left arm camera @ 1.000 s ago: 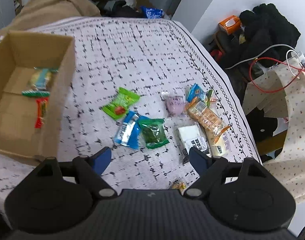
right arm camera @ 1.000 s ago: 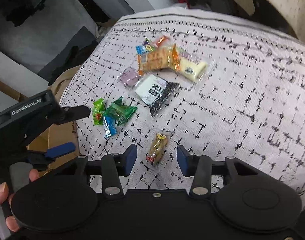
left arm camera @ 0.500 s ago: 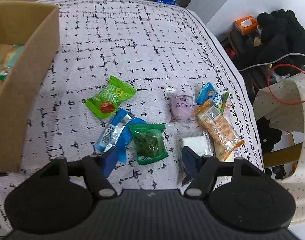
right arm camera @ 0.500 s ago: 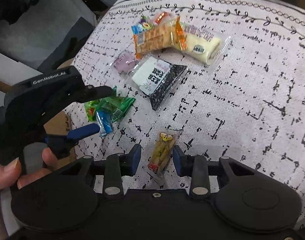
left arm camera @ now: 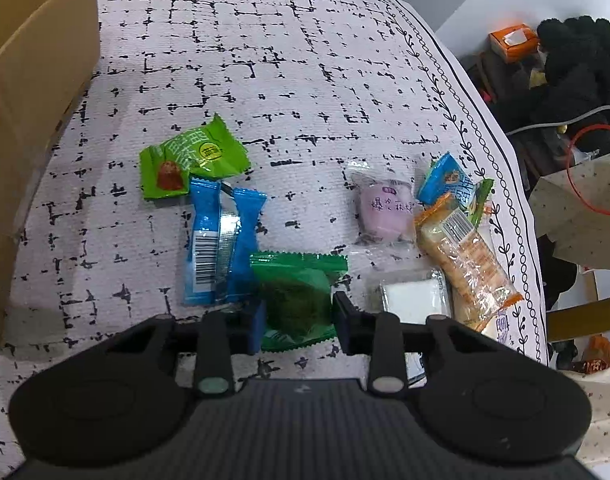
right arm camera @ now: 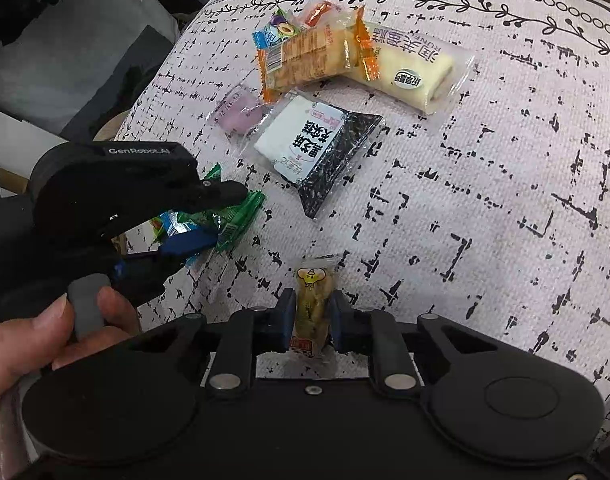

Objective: Organize snacks
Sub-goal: 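Grasp the small yellow snack with the right gripper while the left grasps the green candy, then carry both snacks into the cardboard box and open both grippers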

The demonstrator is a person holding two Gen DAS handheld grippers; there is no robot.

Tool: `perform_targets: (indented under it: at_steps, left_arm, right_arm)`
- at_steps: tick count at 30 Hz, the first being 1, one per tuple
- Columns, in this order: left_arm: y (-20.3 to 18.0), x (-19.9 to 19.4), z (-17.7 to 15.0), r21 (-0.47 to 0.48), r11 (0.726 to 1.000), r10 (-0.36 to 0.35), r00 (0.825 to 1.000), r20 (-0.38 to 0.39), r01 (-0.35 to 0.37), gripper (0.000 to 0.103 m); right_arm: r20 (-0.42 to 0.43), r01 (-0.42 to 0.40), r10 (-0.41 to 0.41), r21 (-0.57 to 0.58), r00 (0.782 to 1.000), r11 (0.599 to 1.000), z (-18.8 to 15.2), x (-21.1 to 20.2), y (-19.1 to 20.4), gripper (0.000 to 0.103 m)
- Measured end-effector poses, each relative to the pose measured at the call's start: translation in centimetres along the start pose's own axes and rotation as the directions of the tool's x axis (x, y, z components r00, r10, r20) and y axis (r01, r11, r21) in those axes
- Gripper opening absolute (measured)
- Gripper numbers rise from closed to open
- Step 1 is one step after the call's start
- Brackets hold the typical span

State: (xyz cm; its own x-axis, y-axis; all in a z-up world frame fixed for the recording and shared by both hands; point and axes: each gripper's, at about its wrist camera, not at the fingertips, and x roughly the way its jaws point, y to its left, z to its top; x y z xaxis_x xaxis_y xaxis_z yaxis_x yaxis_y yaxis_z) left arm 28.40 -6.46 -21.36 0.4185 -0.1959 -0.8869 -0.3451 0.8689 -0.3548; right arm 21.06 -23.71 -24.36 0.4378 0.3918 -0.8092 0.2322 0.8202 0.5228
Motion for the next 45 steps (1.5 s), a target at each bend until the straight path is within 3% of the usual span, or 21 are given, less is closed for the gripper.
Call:
perform_targets:
  at_steps: [6, 25, 45]
  left_arm:
    - [0.5, -1.1, 0.1, -0.003, 1.0, -0.003, 1.0, -0.001, 0.003, 0.03]
    - [3.0, -10.5, -2.7, 0.003, 0.998, -0.058, 0.993, 0.101, 0.058, 0.03]
    - [7.3, -19.3, -3.8, -0.03, 0.991, -0.119, 0.973, 0.196, 0.128, 0.03]
  right_arm:
    - [0.019, -0.001, 0.001, -0.001, 1.0, 1.0, -0.3, -0.8, 0.3, 0.017]
    - [0.18, -0.014, 0.022, -0.046, 0.983, 0.999, -2.0, -8.0, 3.2, 0.016]
    - [0.272, -0.022, 0.059, -0.139, 0.96, 0.99, -4.7, -12.3, 9.7, 0.017]
